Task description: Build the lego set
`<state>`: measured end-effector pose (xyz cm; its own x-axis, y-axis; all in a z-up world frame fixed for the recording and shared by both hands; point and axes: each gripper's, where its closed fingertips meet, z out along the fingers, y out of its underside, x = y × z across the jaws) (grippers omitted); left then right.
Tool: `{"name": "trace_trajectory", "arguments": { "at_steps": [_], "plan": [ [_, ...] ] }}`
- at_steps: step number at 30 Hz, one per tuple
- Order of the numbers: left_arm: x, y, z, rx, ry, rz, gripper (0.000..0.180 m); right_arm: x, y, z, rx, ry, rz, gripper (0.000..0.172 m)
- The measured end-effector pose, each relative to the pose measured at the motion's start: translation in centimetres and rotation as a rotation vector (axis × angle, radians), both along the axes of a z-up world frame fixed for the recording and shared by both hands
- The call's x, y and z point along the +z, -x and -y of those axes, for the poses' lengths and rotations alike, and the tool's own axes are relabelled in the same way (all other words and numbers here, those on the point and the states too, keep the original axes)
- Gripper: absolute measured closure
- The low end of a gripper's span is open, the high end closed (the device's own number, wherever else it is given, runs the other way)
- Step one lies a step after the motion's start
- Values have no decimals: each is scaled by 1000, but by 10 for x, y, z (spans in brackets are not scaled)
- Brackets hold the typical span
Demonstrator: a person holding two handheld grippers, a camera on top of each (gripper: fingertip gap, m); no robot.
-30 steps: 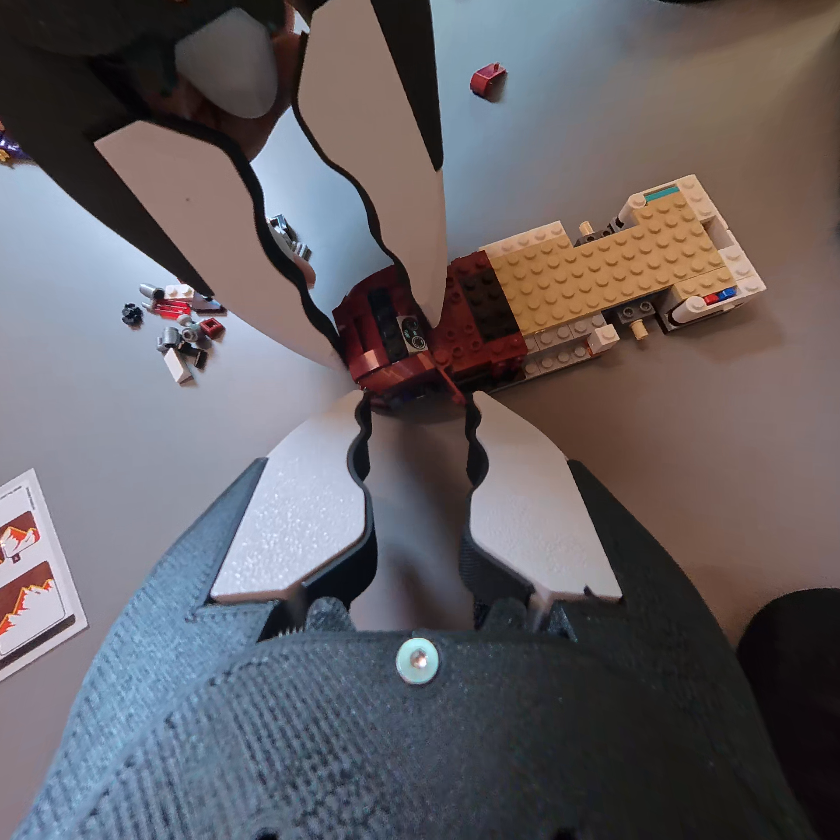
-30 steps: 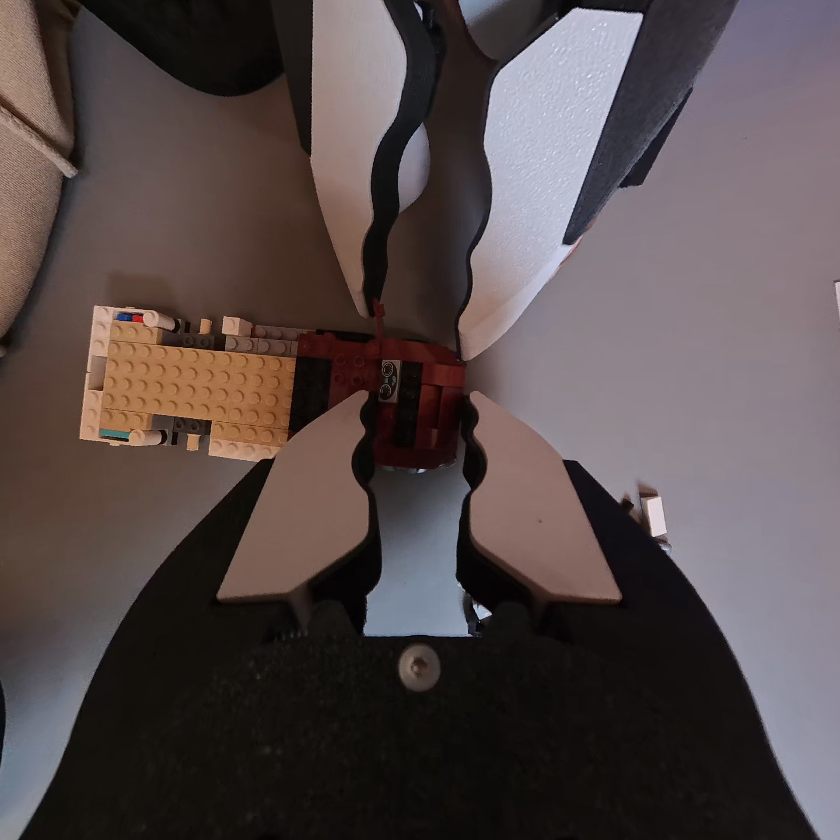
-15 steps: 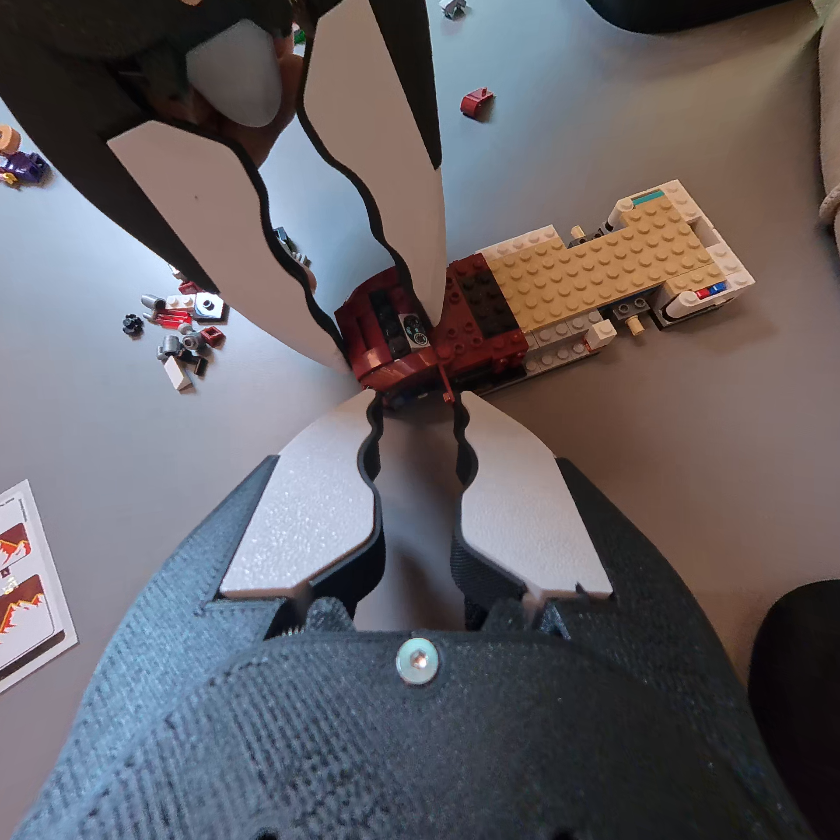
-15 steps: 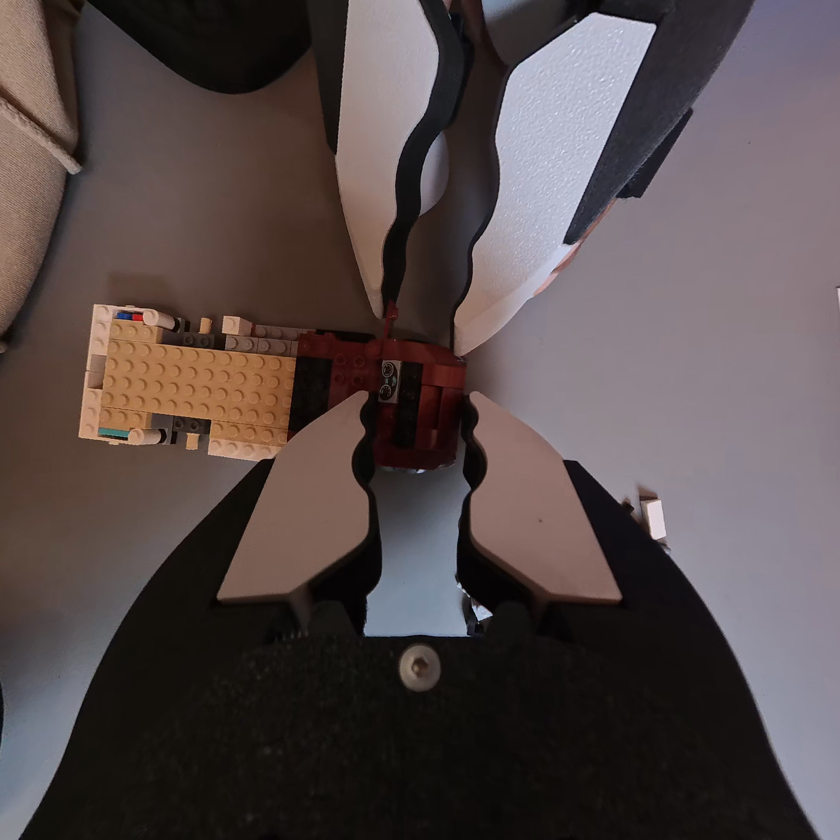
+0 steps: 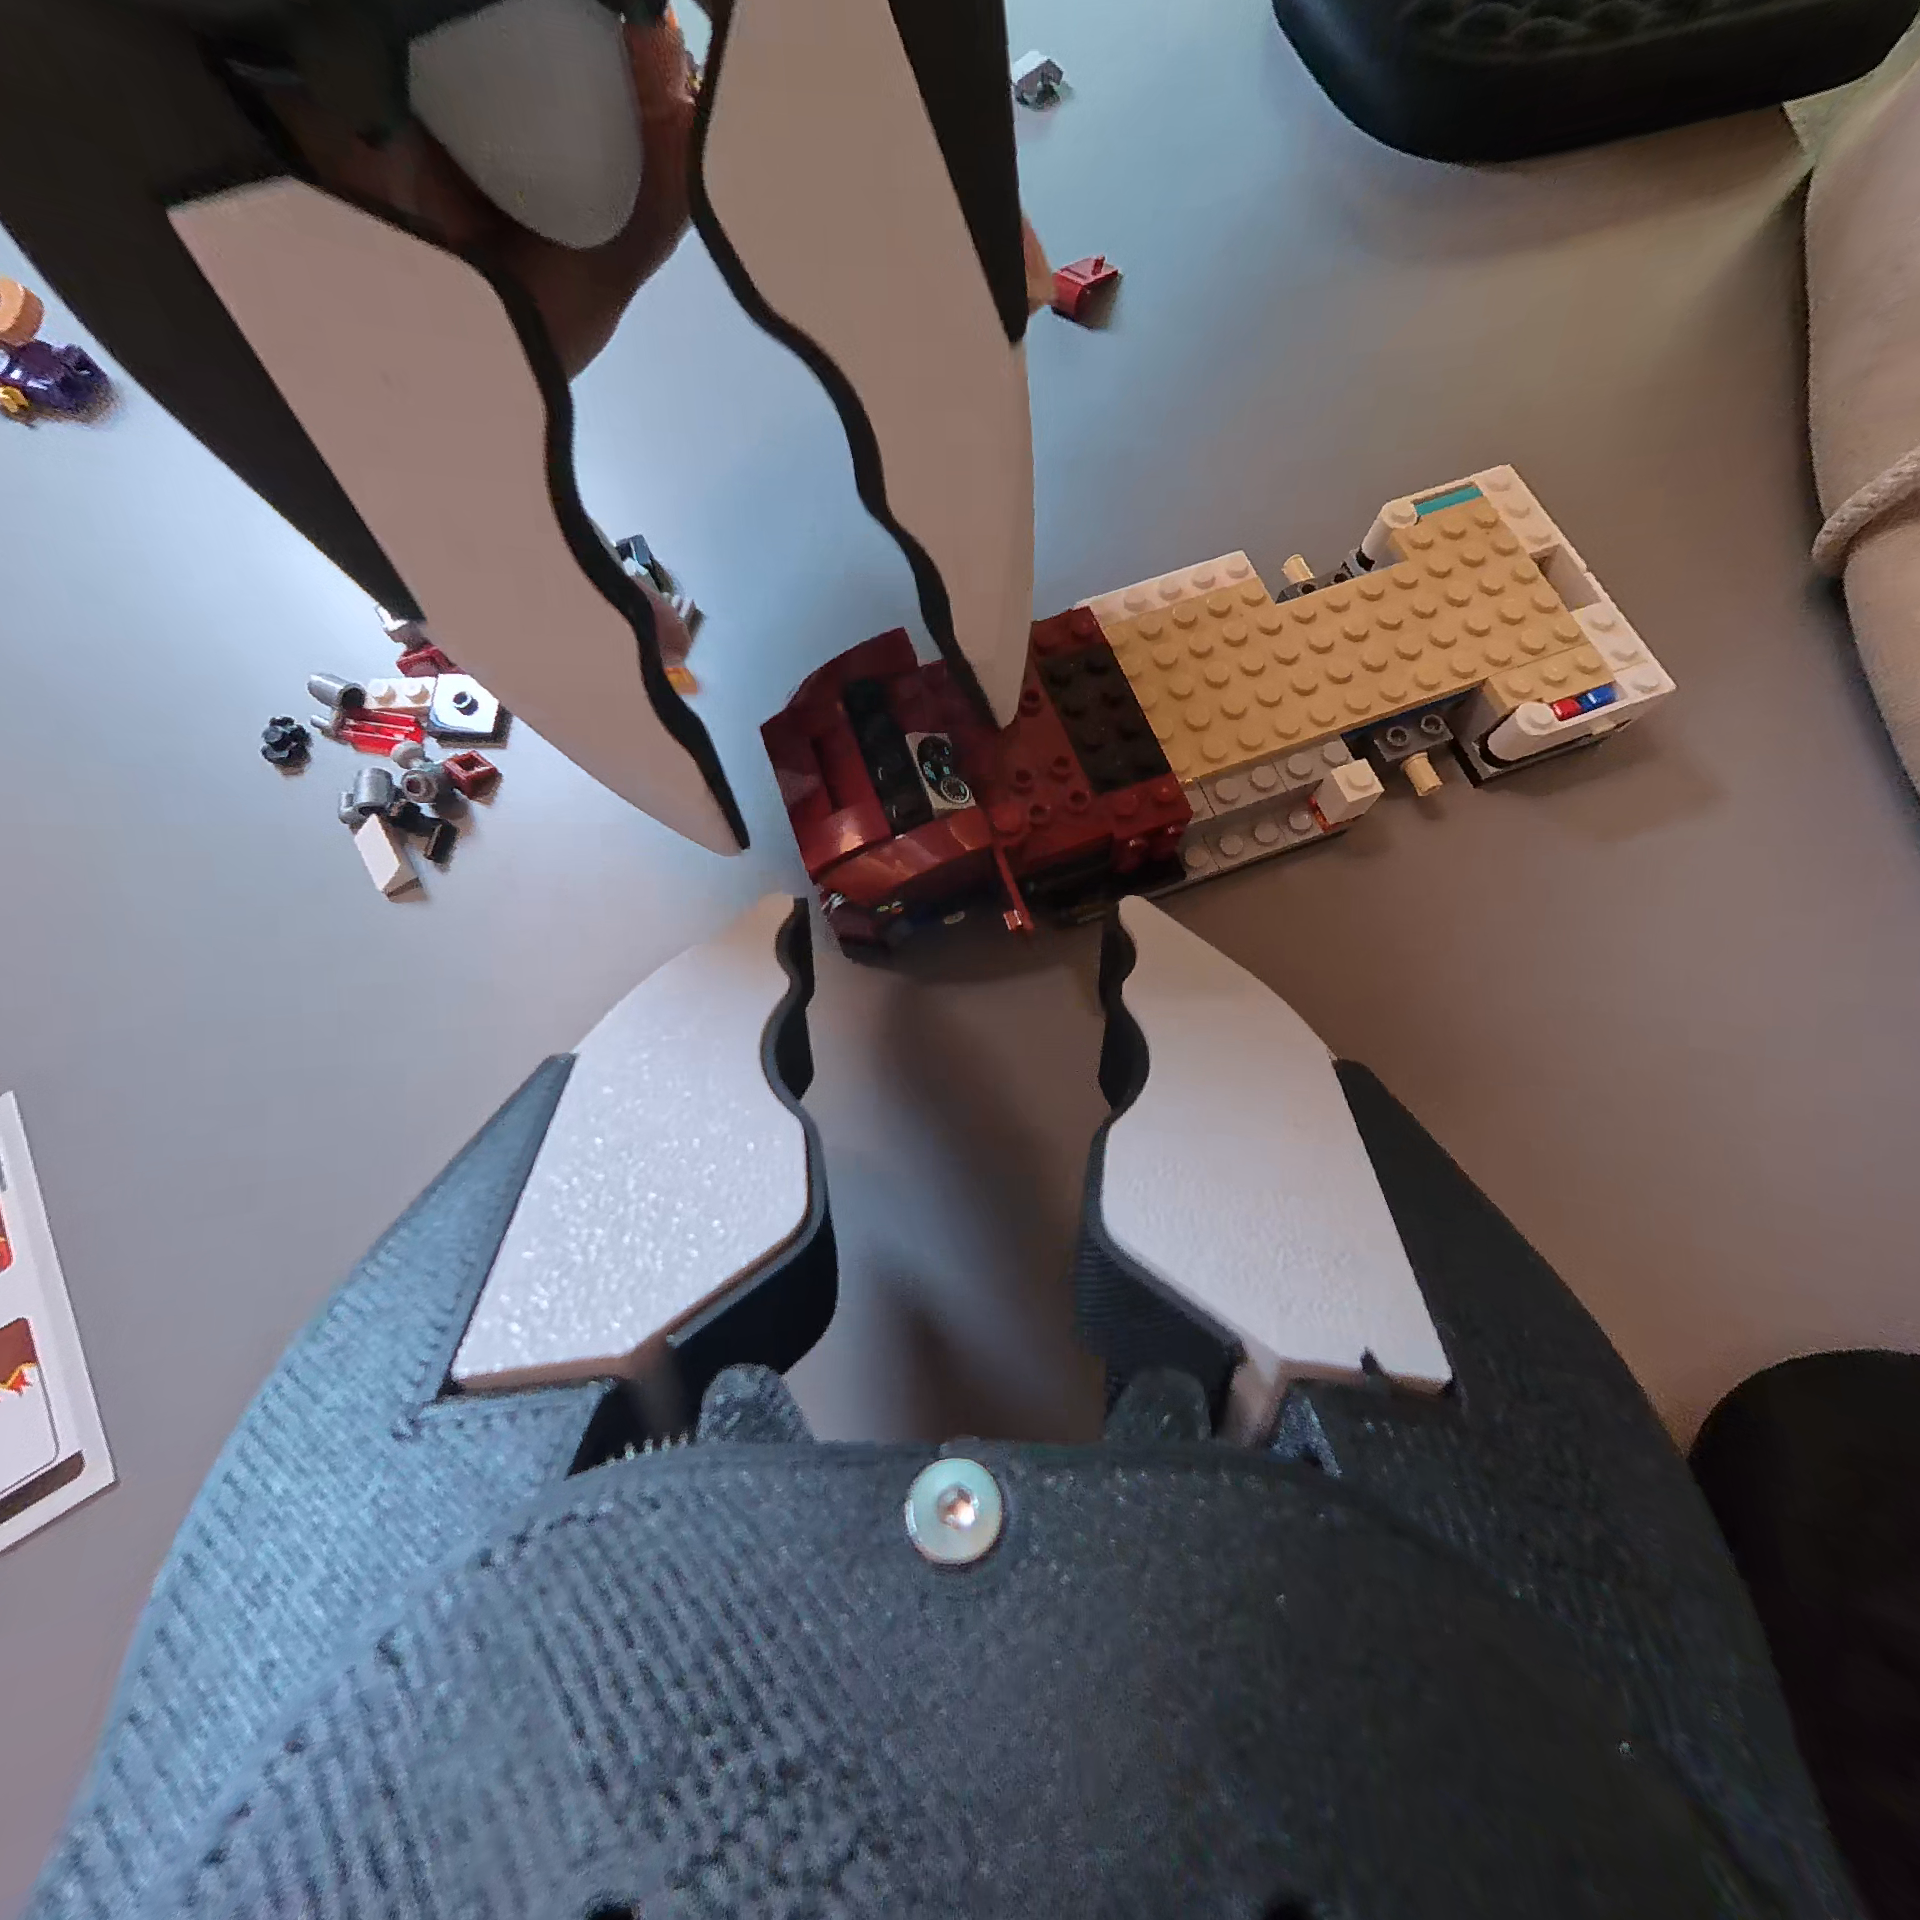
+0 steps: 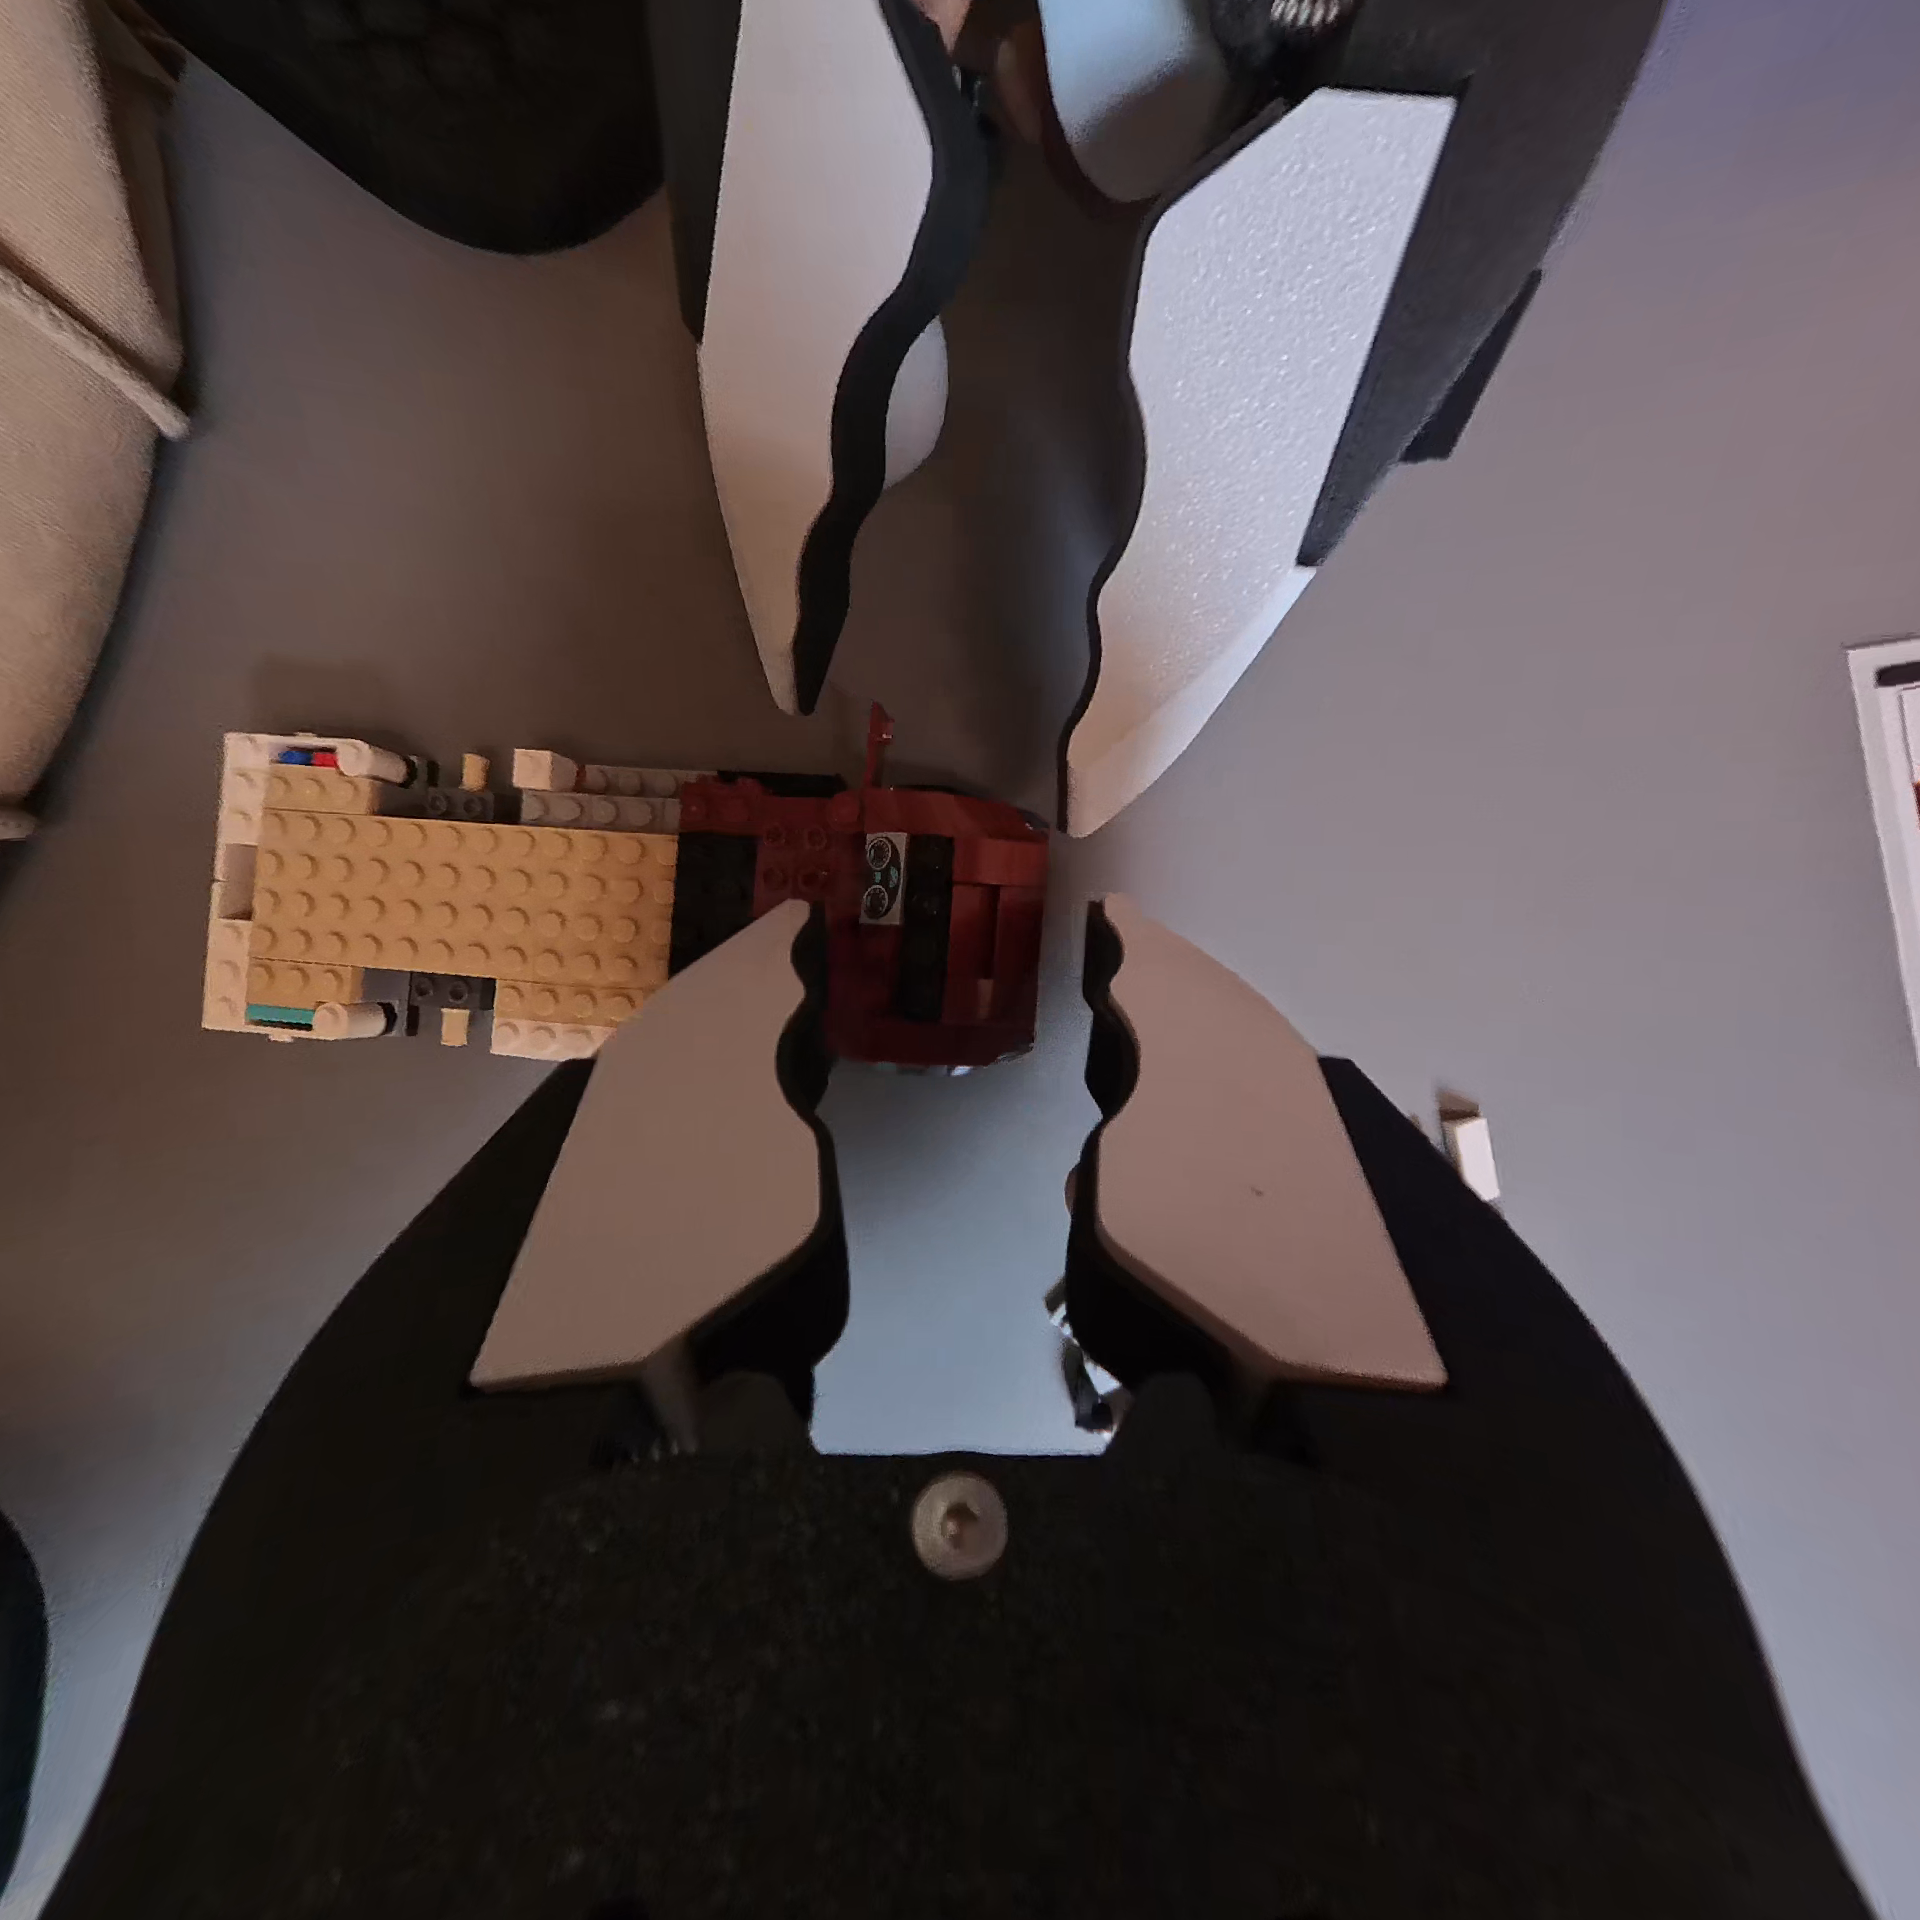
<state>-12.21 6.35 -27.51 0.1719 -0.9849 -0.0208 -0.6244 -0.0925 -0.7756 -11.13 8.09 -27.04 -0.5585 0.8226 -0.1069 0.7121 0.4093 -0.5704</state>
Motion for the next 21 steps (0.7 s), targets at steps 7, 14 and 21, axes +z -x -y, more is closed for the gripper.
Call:
{"name": "trace_trajectory", "arguments": {
  "at_steps": [7, 14, 21],
  "plan": [
    [6, -1, -3, 82, -5, 64, 128, 45, -36, -16, -239, -41, -188, 126],
    [-1, -7, 1, 115, -9, 73, 128, 25, -150, 2, -511, -101, -59, 141],
    [0, -13, 3, 121, -32, 53, 130, -18, -189, 21, -700, -118, 10, 144]
  ]
}}
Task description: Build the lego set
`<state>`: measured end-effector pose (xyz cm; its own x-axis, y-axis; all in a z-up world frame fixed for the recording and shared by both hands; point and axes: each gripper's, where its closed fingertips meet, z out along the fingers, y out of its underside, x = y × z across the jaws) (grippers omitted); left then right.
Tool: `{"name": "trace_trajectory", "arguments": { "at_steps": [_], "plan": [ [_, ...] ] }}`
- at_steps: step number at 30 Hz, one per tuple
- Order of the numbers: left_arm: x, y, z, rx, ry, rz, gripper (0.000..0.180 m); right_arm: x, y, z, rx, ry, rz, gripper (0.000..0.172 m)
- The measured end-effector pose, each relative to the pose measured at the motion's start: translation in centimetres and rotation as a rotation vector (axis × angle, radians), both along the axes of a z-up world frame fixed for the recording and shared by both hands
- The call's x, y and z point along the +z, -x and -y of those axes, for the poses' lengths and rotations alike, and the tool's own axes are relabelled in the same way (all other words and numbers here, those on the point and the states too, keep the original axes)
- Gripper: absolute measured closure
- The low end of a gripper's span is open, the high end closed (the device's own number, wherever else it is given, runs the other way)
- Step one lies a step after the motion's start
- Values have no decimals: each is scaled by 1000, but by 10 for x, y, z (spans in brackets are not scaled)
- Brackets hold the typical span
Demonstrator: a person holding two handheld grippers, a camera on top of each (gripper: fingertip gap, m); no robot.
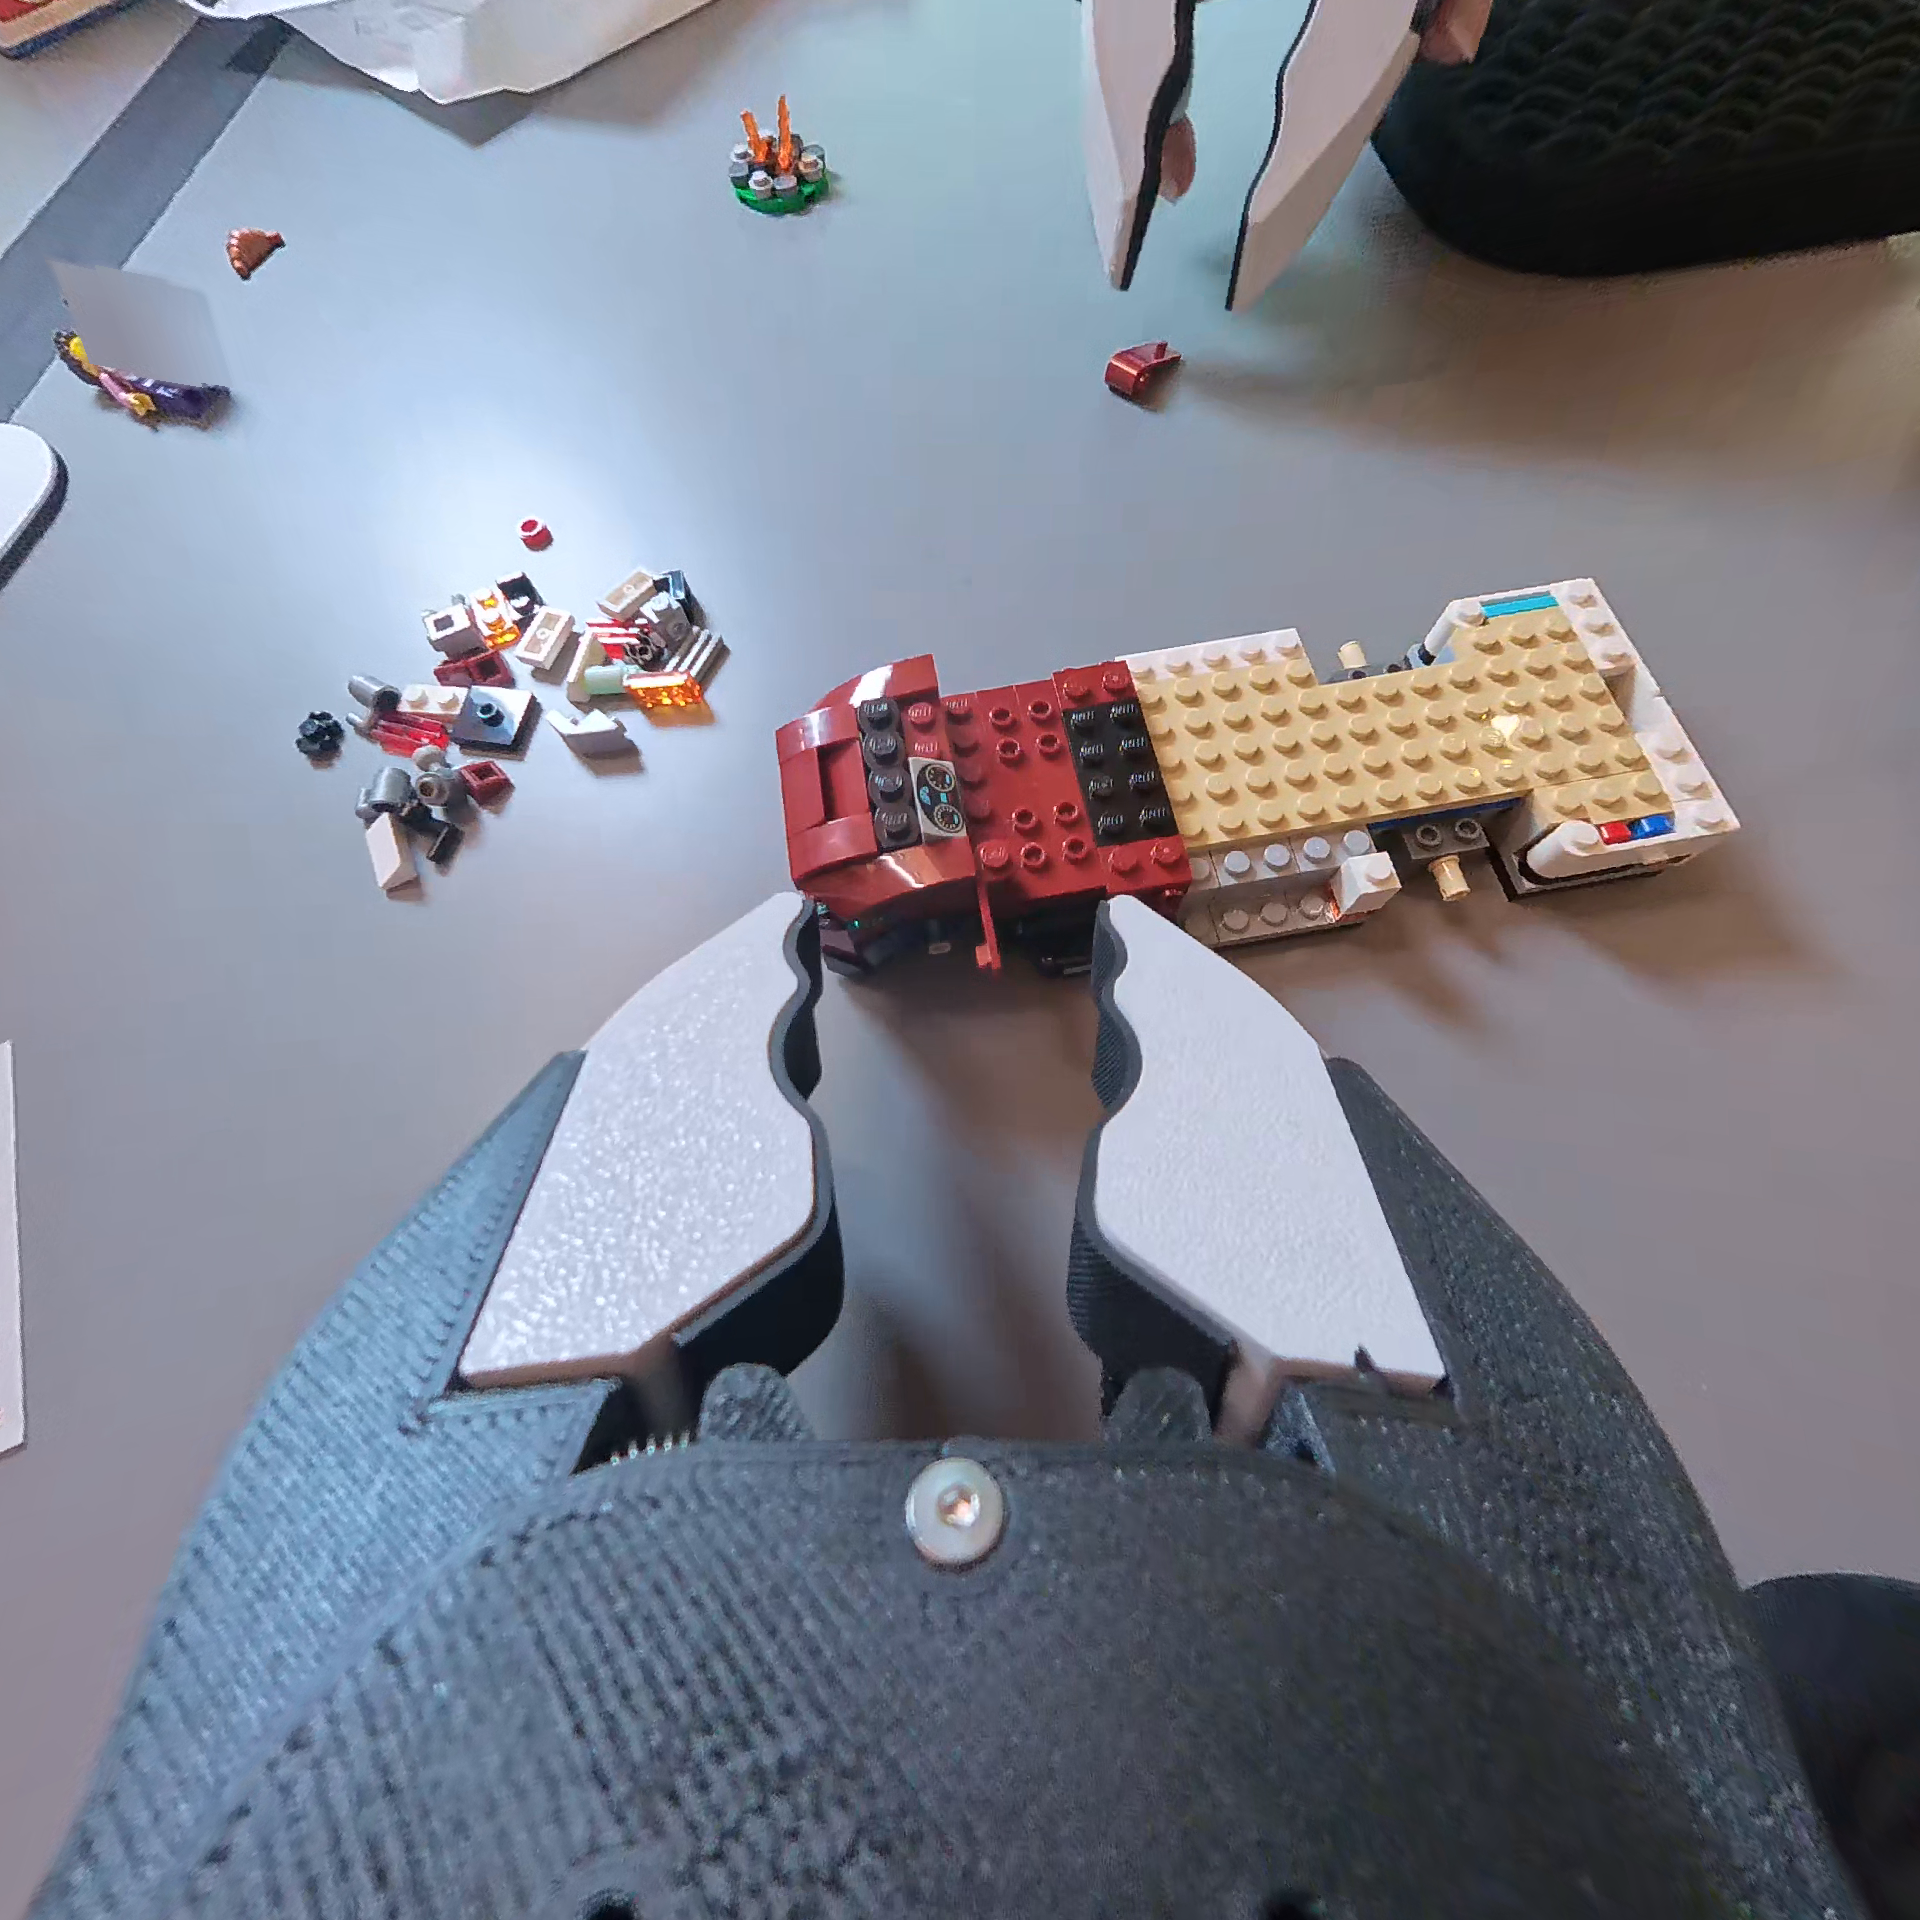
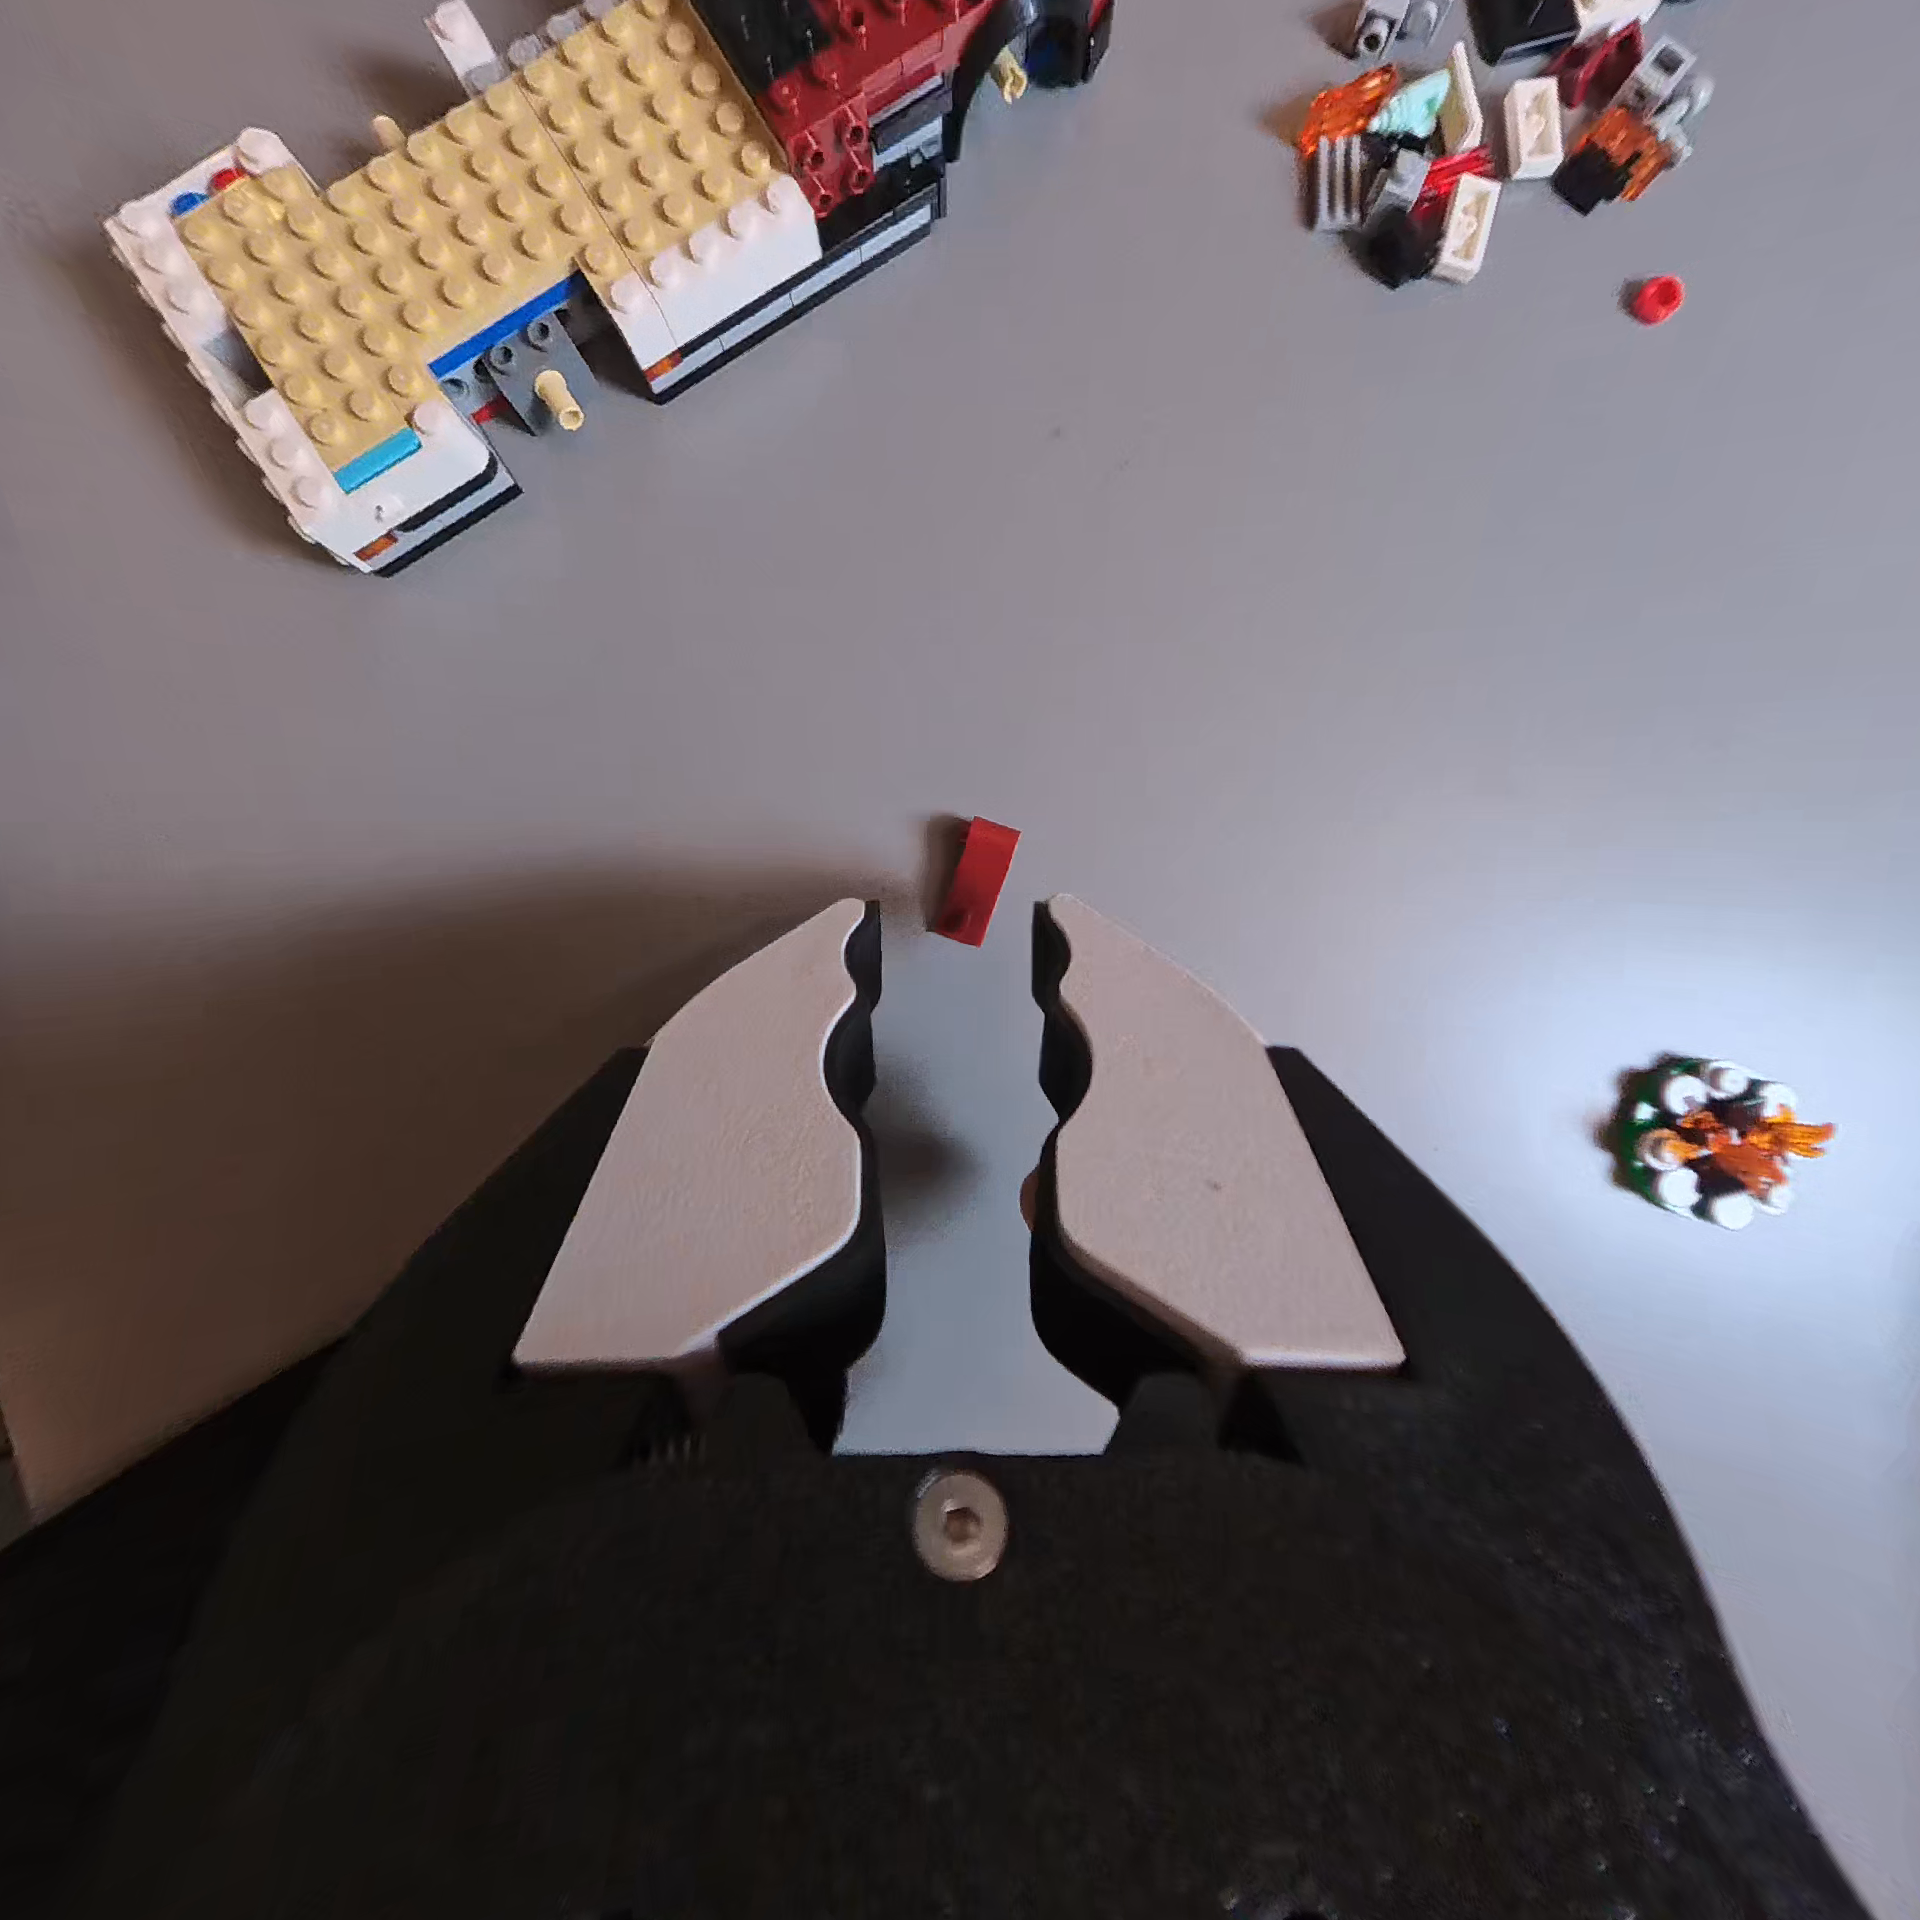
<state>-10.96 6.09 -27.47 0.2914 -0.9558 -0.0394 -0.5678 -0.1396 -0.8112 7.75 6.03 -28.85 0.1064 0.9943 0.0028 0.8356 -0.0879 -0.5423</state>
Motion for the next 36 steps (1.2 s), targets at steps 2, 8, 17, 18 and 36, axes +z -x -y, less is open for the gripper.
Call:
{"name": "trace_trajectory", "arguments": {
  "at_steps": [2, 8, 17, 18, 36],
  "plan": [
    [3, 2, -1, 21, -23, -3, 131, -7, 1, -2, -22, -24, 20, 145],
    [25, 5, 2, 78, -109, 40, 141, -13, 7, -7, -34, -36, 31, 162],
    [54, -57, 57, -136, -387, 26, 159, 46, 69, 51, 220, 346, -310, 162],
    [57, -64, 61, -160, -425, 20, 162, 52, 77, 58, 259, 381, -338, 162],
    [56, -82, 88, -301, -620, -47, 172, 68, 110, 96, 443, 572, -350, 162]
  ]
}}
